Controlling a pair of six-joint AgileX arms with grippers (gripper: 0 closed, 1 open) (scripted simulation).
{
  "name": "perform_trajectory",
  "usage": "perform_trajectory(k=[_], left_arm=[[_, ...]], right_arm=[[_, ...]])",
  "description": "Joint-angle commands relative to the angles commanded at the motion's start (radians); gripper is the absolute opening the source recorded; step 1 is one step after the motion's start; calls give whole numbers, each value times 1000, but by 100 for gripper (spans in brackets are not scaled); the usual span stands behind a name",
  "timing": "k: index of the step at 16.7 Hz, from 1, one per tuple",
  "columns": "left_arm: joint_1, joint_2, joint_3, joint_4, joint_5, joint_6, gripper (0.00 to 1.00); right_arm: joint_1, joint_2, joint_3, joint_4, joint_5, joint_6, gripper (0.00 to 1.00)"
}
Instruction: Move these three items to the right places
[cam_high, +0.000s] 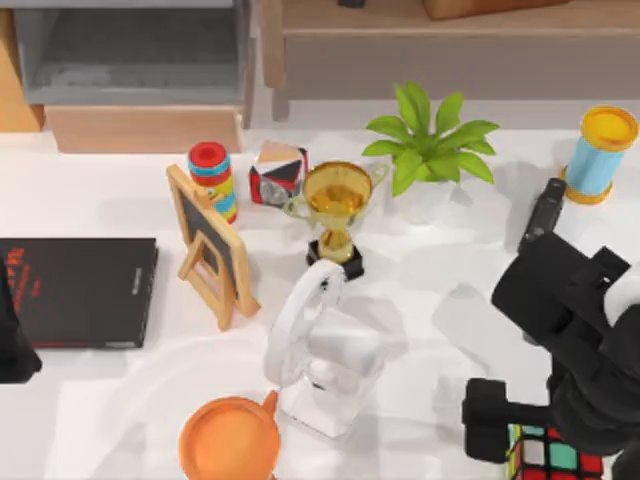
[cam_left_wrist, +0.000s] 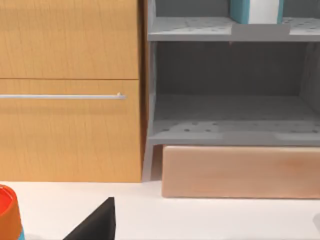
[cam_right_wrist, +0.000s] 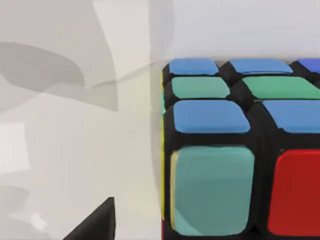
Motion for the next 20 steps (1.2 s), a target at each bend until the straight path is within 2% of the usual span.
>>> perform_trajectory(k=[1, 14, 20], left_arm=[[0, 0, 0, 0, 0, 0, 100], [0, 0, 0, 0, 0, 0, 100], [0, 0, 0, 0, 0, 0, 100]], right_arm=[[0, 0, 0, 0, 0, 0, 100], [0, 0, 0, 0, 0, 0, 2], [0, 0, 0, 0, 0, 0, 0]])
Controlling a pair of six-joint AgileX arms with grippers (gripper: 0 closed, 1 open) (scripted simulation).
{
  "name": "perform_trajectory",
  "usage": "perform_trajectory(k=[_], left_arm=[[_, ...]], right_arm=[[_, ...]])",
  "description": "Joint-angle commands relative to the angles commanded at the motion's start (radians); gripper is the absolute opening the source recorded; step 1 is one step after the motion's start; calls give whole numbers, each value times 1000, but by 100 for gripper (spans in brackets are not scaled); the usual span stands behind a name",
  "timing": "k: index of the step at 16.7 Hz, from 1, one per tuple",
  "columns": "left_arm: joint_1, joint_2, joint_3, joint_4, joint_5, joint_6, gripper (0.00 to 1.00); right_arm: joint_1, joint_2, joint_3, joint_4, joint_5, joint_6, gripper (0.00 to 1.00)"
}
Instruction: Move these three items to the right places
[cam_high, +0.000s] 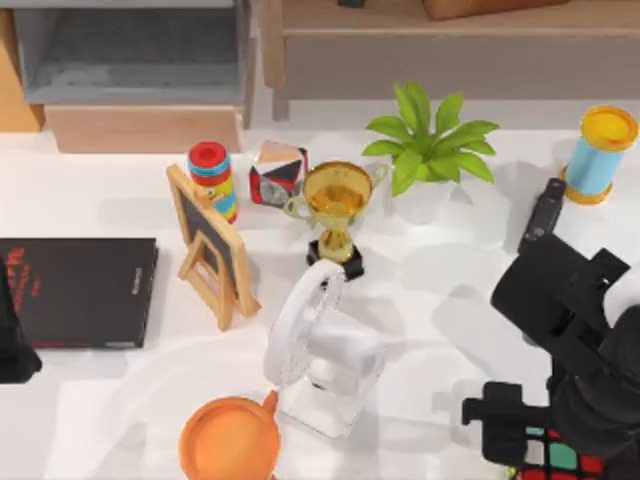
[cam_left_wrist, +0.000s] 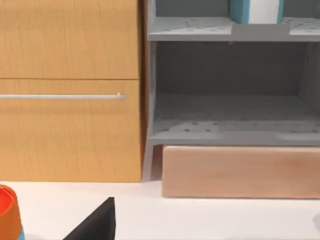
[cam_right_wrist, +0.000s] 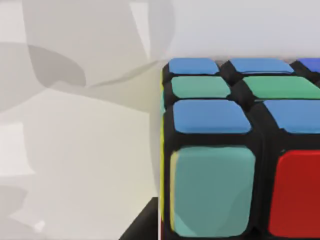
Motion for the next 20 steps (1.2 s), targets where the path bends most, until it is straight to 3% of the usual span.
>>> perform_trajectory(k=[12, 17, 20], left_arm=[[0, 0, 0, 0, 0, 0, 100], [0, 0, 0, 0, 0, 0, 100], [0, 0, 0, 0, 0, 0, 100]], right_arm=[[-3, -51, 87, -135, 1, -1, 0], [-4, -42, 97, -121, 9, -11, 0], [-15, -4, 184, -30, 73, -92, 0]])
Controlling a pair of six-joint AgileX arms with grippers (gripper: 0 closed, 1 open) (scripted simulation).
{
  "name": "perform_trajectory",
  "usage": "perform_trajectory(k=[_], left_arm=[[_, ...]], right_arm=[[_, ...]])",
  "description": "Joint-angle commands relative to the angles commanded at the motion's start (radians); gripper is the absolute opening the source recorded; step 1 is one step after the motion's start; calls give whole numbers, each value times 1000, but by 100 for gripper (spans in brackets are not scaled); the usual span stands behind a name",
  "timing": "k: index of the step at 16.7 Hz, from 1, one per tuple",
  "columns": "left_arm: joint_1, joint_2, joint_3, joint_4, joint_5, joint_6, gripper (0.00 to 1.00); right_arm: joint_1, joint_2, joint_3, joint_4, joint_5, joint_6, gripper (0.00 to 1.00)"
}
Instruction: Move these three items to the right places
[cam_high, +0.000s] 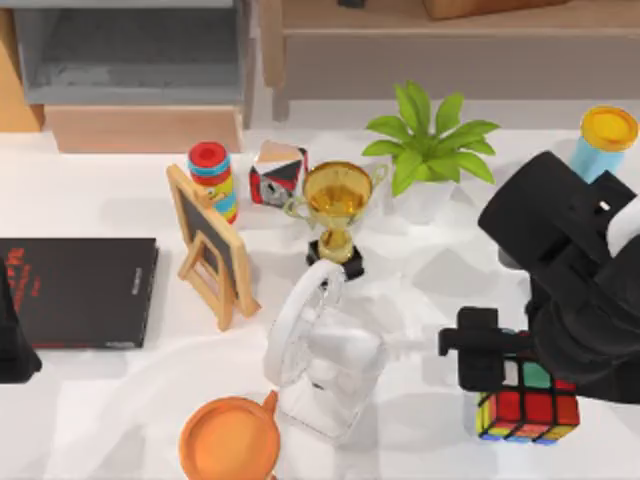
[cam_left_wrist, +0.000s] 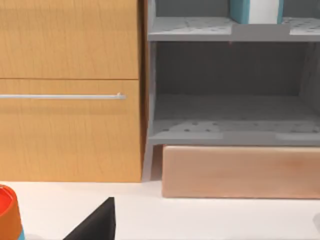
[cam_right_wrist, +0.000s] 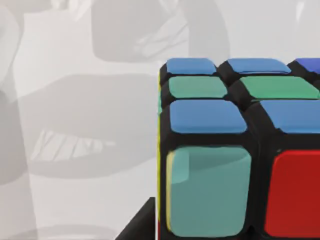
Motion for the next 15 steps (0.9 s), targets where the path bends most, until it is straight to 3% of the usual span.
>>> perform_trajectory(k=[10, 15], left_arm=[[0, 0, 0, 0, 0, 0, 100], [0, 0, 0, 0, 0, 0, 100]], right_arm=[[-80, 215, 511, 769, 397, -551, 0], [-116, 271, 673, 984, 529, -744, 0]])
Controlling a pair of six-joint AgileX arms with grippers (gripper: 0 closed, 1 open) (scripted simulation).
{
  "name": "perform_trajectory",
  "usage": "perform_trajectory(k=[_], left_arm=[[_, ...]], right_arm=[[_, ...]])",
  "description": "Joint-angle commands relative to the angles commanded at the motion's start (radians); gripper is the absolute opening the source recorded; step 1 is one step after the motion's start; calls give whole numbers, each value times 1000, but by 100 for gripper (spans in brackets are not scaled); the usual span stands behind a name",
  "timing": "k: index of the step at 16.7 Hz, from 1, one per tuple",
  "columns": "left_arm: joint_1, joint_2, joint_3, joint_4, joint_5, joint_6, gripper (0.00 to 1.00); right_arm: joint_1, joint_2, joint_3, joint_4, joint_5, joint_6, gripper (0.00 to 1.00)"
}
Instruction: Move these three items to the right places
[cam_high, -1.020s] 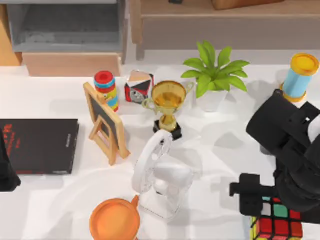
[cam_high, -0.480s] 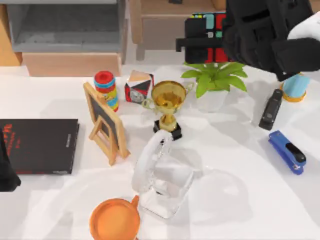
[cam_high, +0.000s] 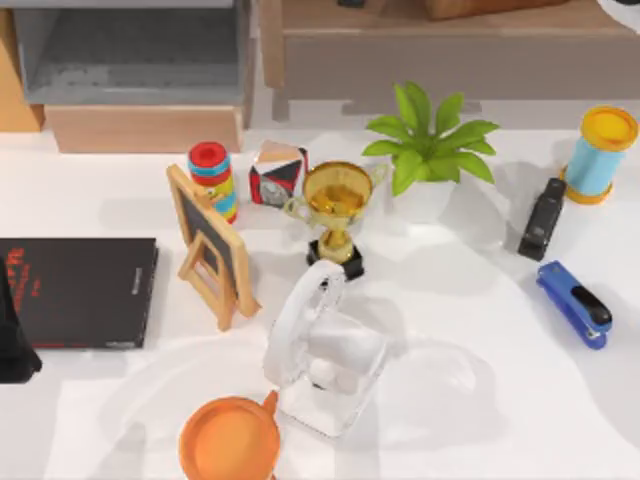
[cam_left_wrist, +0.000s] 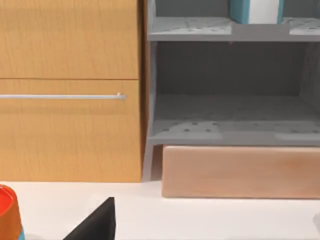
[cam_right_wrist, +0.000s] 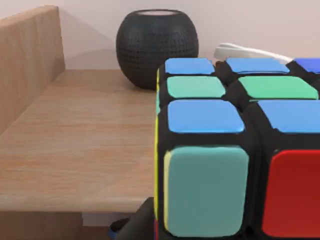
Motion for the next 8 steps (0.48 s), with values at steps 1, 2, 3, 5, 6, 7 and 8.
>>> perform_trajectory(k=[1, 2, 3, 5, 6, 7, 8], left_arm=[[0, 0, 0, 0, 0, 0, 100], [0, 0, 0, 0, 0, 0, 100], [0, 0, 0, 0, 0, 0, 100], [0, 0, 0, 0, 0, 0, 100], [0, 0, 0, 0, 0, 0, 100], [0, 0, 0, 0, 0, 0, 100], [0, 0, 0, 0, 0, 0, 100]], right_arm=[[-3, 5, 9, 11, 8, -11, 0], [-4, 6, 10, 13, 9, -12, 0], [-4, 6, 10, 13, 9, -12, 0], [2, -1, 8, 11, 7, -9, 0], [1, 1, 10, 11, 7, -9, 0], [-2, 9, 23, 10, 6, -8, 0], [-6, 24, 46, 7, 3, -7, 0]])
